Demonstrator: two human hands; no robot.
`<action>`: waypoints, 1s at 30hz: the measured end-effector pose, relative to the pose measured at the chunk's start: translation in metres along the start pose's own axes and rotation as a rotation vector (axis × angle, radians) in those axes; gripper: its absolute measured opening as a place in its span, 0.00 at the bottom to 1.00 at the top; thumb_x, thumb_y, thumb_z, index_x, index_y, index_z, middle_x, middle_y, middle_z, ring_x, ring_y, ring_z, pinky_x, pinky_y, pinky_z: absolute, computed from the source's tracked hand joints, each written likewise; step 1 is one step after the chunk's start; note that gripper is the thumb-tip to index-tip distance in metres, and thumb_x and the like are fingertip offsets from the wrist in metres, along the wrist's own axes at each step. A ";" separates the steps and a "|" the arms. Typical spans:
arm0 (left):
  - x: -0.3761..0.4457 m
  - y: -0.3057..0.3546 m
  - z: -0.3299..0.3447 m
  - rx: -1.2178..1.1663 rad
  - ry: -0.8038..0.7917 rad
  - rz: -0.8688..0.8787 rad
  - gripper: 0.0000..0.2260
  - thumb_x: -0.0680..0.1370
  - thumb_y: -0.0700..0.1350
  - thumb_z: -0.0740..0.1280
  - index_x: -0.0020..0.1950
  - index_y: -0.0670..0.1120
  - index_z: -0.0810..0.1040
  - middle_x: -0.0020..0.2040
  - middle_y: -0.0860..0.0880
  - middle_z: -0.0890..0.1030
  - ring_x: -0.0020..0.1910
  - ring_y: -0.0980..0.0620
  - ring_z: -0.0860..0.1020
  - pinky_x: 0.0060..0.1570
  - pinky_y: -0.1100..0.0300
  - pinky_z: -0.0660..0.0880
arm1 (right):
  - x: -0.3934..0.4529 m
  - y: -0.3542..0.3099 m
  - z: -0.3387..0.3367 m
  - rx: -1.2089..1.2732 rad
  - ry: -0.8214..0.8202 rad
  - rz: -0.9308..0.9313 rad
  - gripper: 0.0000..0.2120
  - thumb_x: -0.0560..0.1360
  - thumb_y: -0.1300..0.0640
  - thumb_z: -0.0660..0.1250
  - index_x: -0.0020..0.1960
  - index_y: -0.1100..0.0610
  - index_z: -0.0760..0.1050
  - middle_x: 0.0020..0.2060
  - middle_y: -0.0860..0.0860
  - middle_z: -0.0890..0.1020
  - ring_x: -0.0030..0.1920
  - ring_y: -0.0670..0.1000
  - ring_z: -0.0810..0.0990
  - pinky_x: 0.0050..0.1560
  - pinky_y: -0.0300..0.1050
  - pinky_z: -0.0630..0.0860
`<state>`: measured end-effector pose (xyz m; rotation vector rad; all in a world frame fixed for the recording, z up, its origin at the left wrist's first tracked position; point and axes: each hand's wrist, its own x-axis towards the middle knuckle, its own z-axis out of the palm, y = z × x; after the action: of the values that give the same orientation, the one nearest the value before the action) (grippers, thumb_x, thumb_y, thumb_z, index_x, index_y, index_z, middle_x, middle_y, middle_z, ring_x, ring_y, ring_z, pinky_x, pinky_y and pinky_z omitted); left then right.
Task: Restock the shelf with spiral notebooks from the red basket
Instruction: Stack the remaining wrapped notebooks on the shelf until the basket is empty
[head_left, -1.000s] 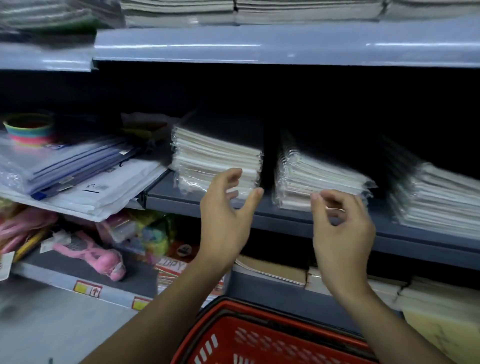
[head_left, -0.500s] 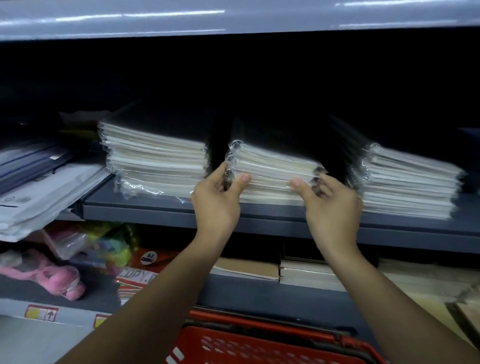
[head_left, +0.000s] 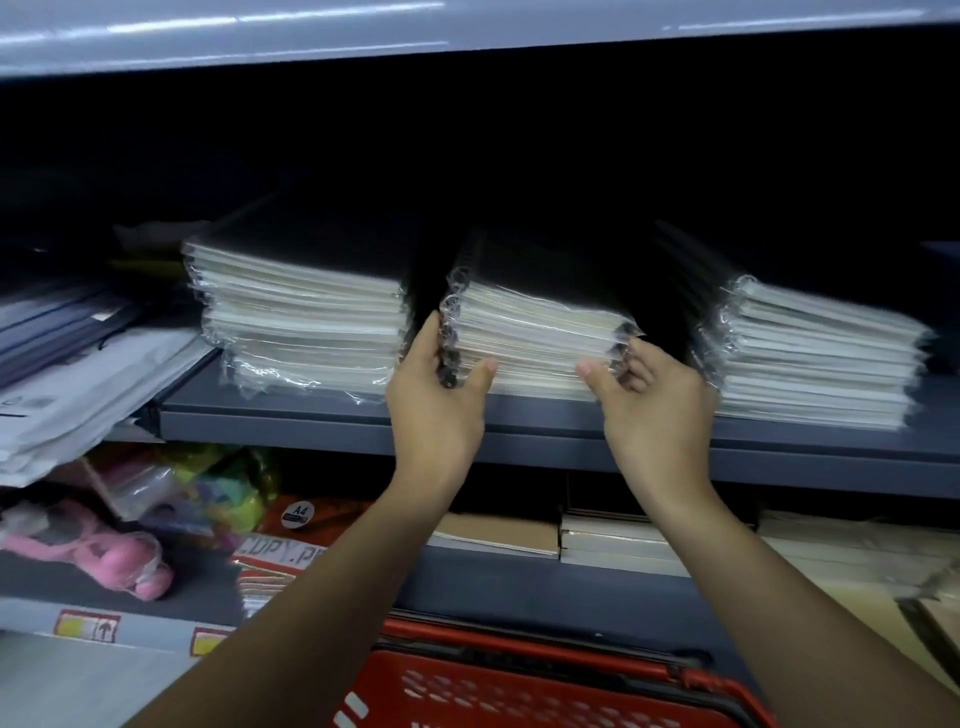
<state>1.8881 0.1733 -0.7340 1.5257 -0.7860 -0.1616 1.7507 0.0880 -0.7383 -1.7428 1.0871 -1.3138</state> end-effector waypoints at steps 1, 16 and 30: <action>-0.009 0.000 0.000 0.020 0.046 0.040 0.25 0.77 0.43 0.73 0.72 0.53 0.72 0.55 0.66 0.77 0.57 0.71 0.75 0.63 0.69 0.71 | -0.001 -0.001 -0.004 0.002 -0.055 0.007 0.18 0.74 0.54 0.76 0.61 0.61 0.80 0.39 0.37 0.80 0.43 0.38 0.82 0.52 0.33 0.78; -0.067 0.059 0.121 -0.018 -0.388 0.288 0.39 0.76 0.47 0.74 0.79 0.63 0.54 0.80 0.62 0.57 0.78 0.63 0.56 0.75 0.54 0.64 | 0.021 0.034 -0.165 -0.102 0.265 -0.108 0.27 0.77 0.45 0.69 0.72 0.52 0.70 0.64 0.49 0.71 0.58 0.47 0.72 0.55 0.34 0.69; -0.057 0.043 0.159 0.020 -0.354 0.265 0.37 0.77 0.41 0.72 0.78 0.62 0.57 0.78 0.61 0.62 0.77 0.61 0.61 0.74 0.50 0.67 | 0.070 0.070 -0.174 0.179 0.077 0.147 0.30 0.73 0.48 0.75 0.73 0.55 0.73 0.67 0.47 0.77 0.65 0.44 0.76 0.65 0.39 0.70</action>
<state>1.7423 0.0773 -0.7377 1.4136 -1.2656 -0.2299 1.5769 -0.0114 -0.7298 -1.4651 1.0830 -1.3512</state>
